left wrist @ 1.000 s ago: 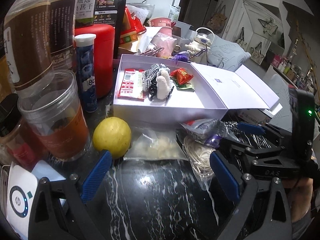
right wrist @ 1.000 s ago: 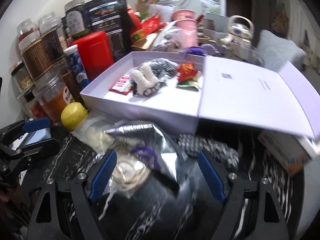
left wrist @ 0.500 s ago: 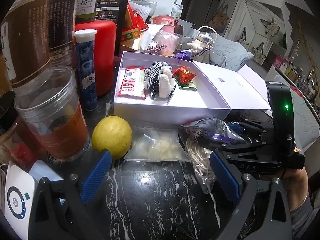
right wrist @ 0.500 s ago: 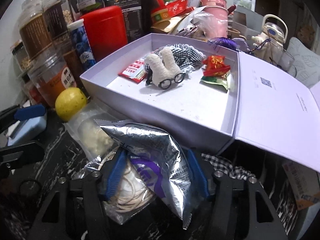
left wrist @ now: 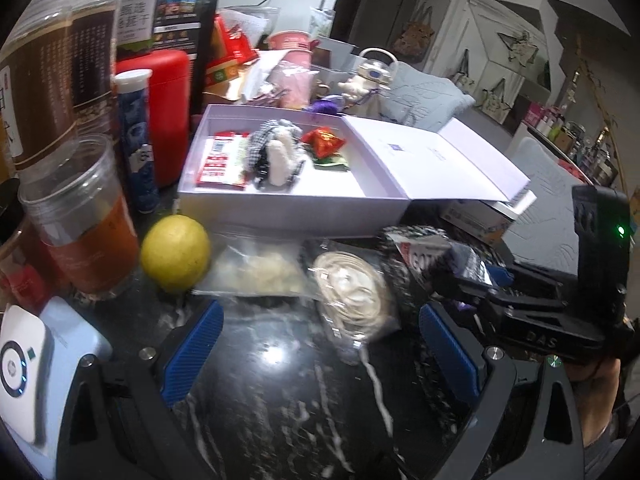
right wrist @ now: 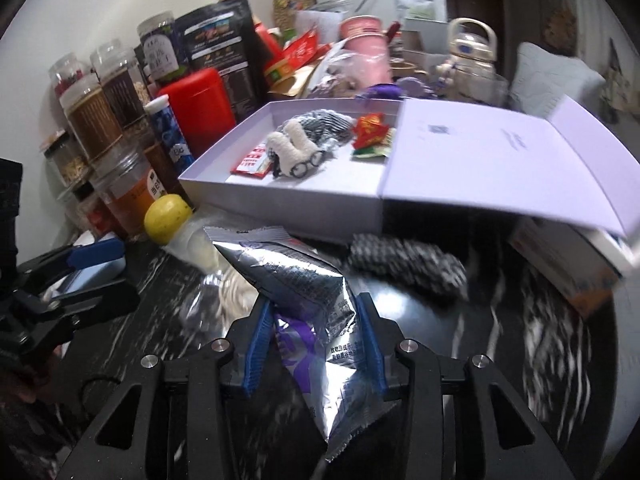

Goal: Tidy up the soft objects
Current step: 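Grasp the purple-silver snack bag with the right gripper, then grasp the clear bag of white cord with the left gripper, then lift the cord bag and snack bag and carry them toward the box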

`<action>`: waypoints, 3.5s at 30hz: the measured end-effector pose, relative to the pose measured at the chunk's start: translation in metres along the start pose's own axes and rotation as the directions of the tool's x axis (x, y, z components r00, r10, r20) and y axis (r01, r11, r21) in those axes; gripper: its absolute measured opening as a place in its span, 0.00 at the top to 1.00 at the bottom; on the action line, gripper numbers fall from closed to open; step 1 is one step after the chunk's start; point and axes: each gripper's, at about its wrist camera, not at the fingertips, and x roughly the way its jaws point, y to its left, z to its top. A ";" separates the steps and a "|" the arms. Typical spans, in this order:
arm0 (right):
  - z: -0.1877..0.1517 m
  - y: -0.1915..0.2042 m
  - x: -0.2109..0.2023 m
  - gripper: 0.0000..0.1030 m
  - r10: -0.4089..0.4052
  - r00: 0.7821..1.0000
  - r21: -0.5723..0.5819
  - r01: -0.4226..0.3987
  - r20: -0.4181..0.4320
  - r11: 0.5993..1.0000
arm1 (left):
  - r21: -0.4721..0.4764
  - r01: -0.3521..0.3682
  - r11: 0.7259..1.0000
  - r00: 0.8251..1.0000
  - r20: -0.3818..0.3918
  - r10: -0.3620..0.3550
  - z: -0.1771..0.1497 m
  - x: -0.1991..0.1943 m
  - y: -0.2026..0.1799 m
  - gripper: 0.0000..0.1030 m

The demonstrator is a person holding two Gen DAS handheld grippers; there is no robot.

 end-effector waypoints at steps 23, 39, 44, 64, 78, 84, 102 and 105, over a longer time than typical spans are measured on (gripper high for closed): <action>-0.068 -0.046 -0.061 0.60 -0.143 0.990 0.240 0.136 0.012 0.961 | 0.120 -0.031 0.992 0.984 -0.170 0.051 -0.001 0.091 -0.048 0.04; -0.078 -0.041 -0.063 0.60 -0.133 0.991 0.258 0.126 0.012 0.958 | 0.203 0.002 0.979 0.986 -0.167 0.032 -0.026 0.065 -0.060 0.39; -0.085 -0.039 -0.062 0.60 -0.128 0.992 0.266 0.125 -0.006 0.956 | 0.229 0.052 0.972 0.975 -0.224 0.000 -0.048 0.049 -0.067 0.39; -0.097 -0.042 -0.051 0.57 -0.129 0.989 0.302 0.144 -0.067 0.942 | 0.280 -0.009 0.960 0.984 -0.171 0.059 -0.053 0.056 -0.069 0.39; -0.099 -0.032 -0.041 0.68 -0.128 0.989 0.280 0.142 -0.068 0.950 | 0.147 0.070 0.987 0.979 -0.198 -0.039 -0.049 0.041 -0.056 0.46; -0.096 -0.021 -0.045 0.69 -0.050 0.998 0.288 0.056 -0.027 0.956 | 0.142 0.071 0.987 0.987 -0.156 -0.049 -0.044 0.023 -0.051 0.46; -0.064 0.022 -0.077 0.69 0.019 0.996 0.188 -0.035 0.088 0.982 | 0.144 0.009 0.990 0.996 0.089 -0.022 -0.014 -0.051 -0.043 0.46; -0.054 0.029 -0.087 0.69 -0.005 0.993 0.153 -0.013 0.119 0.988 | 0.136 0.005 0.991 0.992 0.127 -0.023 -0.006 -0.062 -0.040 0.46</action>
